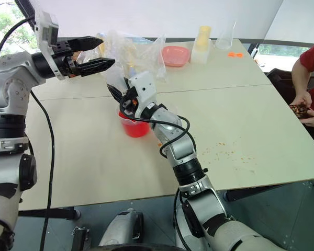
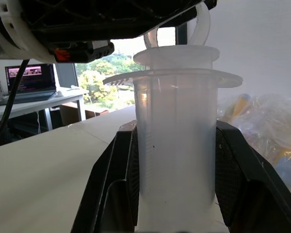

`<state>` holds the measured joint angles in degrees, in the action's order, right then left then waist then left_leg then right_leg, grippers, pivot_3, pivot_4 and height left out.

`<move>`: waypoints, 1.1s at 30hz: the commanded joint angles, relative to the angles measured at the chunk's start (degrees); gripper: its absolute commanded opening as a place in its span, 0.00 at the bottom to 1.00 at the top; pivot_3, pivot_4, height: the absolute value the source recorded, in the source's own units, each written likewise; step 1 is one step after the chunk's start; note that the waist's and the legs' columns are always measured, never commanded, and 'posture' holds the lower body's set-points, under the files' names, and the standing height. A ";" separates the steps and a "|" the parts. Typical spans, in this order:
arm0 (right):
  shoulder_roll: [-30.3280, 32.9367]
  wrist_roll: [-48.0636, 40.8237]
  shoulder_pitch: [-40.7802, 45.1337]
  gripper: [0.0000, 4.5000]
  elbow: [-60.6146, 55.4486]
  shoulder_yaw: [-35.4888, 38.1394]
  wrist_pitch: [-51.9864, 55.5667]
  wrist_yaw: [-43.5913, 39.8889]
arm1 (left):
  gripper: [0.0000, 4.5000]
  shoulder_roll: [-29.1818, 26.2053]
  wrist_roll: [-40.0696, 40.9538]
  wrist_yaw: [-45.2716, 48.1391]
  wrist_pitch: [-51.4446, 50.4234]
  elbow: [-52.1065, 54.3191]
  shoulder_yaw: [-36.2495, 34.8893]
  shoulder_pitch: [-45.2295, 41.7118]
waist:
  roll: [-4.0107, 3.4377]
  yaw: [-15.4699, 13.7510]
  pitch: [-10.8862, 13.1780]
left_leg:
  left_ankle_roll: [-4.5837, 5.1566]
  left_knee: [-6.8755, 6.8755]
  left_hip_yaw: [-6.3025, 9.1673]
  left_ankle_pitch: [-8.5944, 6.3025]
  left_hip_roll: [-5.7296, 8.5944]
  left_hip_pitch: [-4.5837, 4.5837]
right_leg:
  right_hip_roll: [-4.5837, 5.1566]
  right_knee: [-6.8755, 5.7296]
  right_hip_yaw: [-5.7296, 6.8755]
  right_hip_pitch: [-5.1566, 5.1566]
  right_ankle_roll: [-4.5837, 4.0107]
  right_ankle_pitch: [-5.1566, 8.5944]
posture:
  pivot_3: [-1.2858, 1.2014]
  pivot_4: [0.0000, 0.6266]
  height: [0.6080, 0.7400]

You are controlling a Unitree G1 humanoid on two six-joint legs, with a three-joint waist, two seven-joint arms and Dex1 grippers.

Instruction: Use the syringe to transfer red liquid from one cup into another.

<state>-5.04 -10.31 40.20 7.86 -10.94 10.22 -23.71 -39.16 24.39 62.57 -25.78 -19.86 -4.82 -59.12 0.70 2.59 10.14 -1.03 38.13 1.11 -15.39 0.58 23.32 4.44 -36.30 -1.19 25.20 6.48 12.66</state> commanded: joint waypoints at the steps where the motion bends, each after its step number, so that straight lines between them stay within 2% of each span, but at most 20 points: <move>1: -0.87 -0.10 0.48 0.31 -2.73 0.30 -1.25 0.76 | 1.00 -1.50 -1.25 1.42 1.47 -1.02 0.11 -1.81 | 0.00 0.01 0.00 | 0.00 0.00 0.00 0.00 0.00 0.00 | 0.00 0.00 0.00 0.00 0.00 0.00 | 0.52 0.24 1.00; 6: -1.11 0.19 0.76 0.31 -2.06 0.75 -1.46 1.83 | 1.00 -3.57 -0.11 4.99 -0.61 0.48 0.39 -0.43 | 0.00 0.05 0.00 | 0.00 0.00 0.00 0.00 0.00 0.00 | 0.00 0.00 0.00 0.00 0.00 0.00 | 0.52 0.24 1.00; 12: -1.30 0.39 0.88 0.31 -1.73 0.99 -1.59 2.32 | 1.00 -4.07 -0.26 3.82 -0.81 0.82 -0.38 -0.07 | 0.00 -0.05 0.00 | 0.00 0.00 0.02 0.00 -0.01 0.00 | 0.00 0.01 0.01 -0.01 0.00 0.00 | 0.52 0.24 1.00; 27: -2.05 0.69 -0.31 0.31 -2.67 -1.38 -1.53 1.35 | 1.00 -0.71 -6.61 -1.23 7.01 -3.02 2.54 -2.28 | 0.00 -0.02 0.00 | 0.00 0.00 0.02 0.00 0.00 0.00 | 0.00 0.00 0.01 -0.01 0.00 0.00 | 0.52 0.24 1.00; 30: -2.37 0.82 -0.59 0.31 -2.98 -1.78 -1.44 1.36 | 0.81 -0.18 -6.47 -0.53 7.90 -2.91 2.46 -2.52 | 0.00 -0.04 0.00 | 0.00 0.00 0.02 0.00 0.00 0.01 | 0.00 0.00 0.01 -0.01 0.00 0.00 | 0.52 0.24 1.00; 33: -2.62 0.86 -0.93 0.31 -3.03 -2.17 -1.40 1.46 | 0.54 0.20 -5.57 -0.34 7.87 -3.23 1.81 -3.34 | 0.00 -0.03 0.00 | 0.00 0.00 0.02 0.00 0.00 0.01 | 0.00 0.00 0.01 -0.01 0.00 0.00 | 0.52 0.24 1.00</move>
<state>-5.88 -9.09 39.06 7.87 -10.98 10.20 -20.67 -37.97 19.32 64.18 -18.77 -22.62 -0.83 -60.12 0.69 2.56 10.14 -1.03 38.13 1.13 -15.39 0.58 23.32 4.44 -36.30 -1.18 25.19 6.48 12.66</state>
